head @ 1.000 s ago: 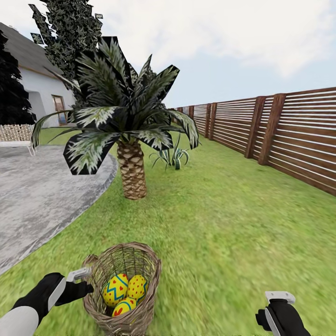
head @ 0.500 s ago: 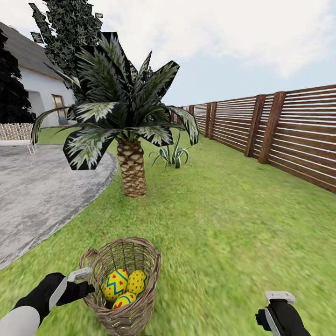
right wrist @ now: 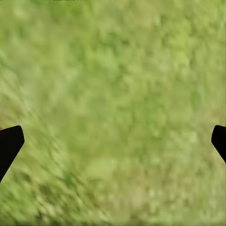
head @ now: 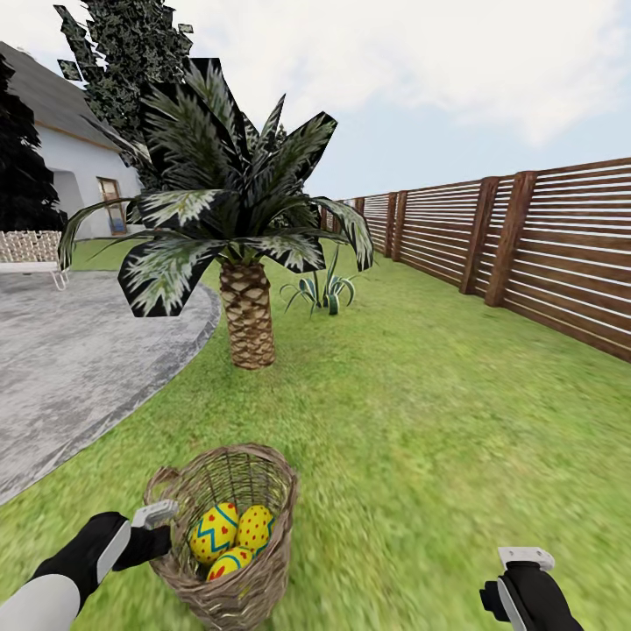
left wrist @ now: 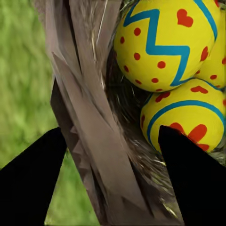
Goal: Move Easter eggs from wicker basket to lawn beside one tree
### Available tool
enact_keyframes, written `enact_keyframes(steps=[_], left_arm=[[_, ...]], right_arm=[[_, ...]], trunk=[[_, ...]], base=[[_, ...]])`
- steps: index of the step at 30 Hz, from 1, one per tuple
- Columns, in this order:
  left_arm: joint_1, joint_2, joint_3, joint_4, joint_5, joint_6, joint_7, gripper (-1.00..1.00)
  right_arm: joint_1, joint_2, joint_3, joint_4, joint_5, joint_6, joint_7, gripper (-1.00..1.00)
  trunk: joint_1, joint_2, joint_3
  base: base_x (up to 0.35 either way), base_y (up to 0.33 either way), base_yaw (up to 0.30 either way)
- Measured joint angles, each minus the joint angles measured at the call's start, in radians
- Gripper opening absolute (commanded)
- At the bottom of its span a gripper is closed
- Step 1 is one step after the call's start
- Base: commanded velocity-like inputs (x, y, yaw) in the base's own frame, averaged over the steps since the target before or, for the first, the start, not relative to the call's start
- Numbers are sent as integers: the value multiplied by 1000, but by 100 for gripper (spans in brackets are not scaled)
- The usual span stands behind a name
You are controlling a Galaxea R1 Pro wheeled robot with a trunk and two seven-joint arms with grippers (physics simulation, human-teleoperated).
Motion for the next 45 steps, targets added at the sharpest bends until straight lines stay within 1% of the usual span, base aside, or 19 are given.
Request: enact_keyframes(steps=[4, 6, 21, 22, 25, 26, 27, 28, 29, 30, 33, 36, 40, 45], left_arm=[[0, -1, -1, 0, 7, 0, 0, -100], [0, -2, -2, 0, -4, -1, 0, -100], [0, -6, -3, 1, -1, -3, 1, -100], [-1, -12, -1, -2, -18, -2, 0, -100], [-2, -18, -1, -6, -33, -3, 1, -100], [-2, -21, -12, -10, -35, -3, 1, -100], [-2, -23, -13, -11, -38, -3, 0, -100], [-1, -25, -5, -4, -39, -4, 0, -100], [0, -26, -10, 4, -17, -1, 0, -100], [0, -26, -6, 4, -7, 0, 0, -100], [0, -27, -9, 4, -15, 1, 0, -100], [0, -28, -8, 4, -10, 3, 0, -100], [0, -28, -8, 4, -13, 5, 0, -100], [0, -48, -9, 7, -10, 4, 0, -100]], right_arm=[[0, 1, 1, 0, 0, -1, 0, 100], [0, 1, 1, 0, 0, -1, 0, 100], [0, 1, 2, 1, 0, -1, 0, 100], [0, 1, 2, 2, 0, -1, -1, 100], [0, 1, 2, 2, 0, -1, 0, 100], [0, 1, 2, 1, 0, -1, -1, 100], [0, 1, 2, 1, 0, -1, -1, 100], [0, 1, 2, 1, 0, -1, -1, 100], [0, 1, 2, 1, 0, -1, 0, 100], [0, 1, 2, 1, 0, -1, -1, 100], [0, 1, 2, 1, 0, -1, -1, 100], [0, 1, 2, 1, 0, -1, 0, 100], [0, 1, 2, 1, 0, -1, 0, 100], [0, 1, 1, 1, 0, -1, 0, 100]], trunk=[[0, 0, 0], [0, 0, 0], [0, 0, 0], [0, 0, 0], [0, 0, 0], [0, 0, 0], [0, 0, 0], [-4, 7, 3], [-8, 14, 6], [-11, 21, 9], [-23, 42, 19], [-34, 63, 28], [-50, 91, 41], [-69, 126, 56]], base=[[0, 0, 0], [0, 0, 0], [0, 0, 0], [0, 0, 0], [0, 0, 0], [0, 0, 0], [0, 0, 0], [0, 0, 0], [0, 0, 0], [0, 0, 0], [0, 0, 0], [0, 0, 0], [0, 0, 0], [0, 0, -120]])
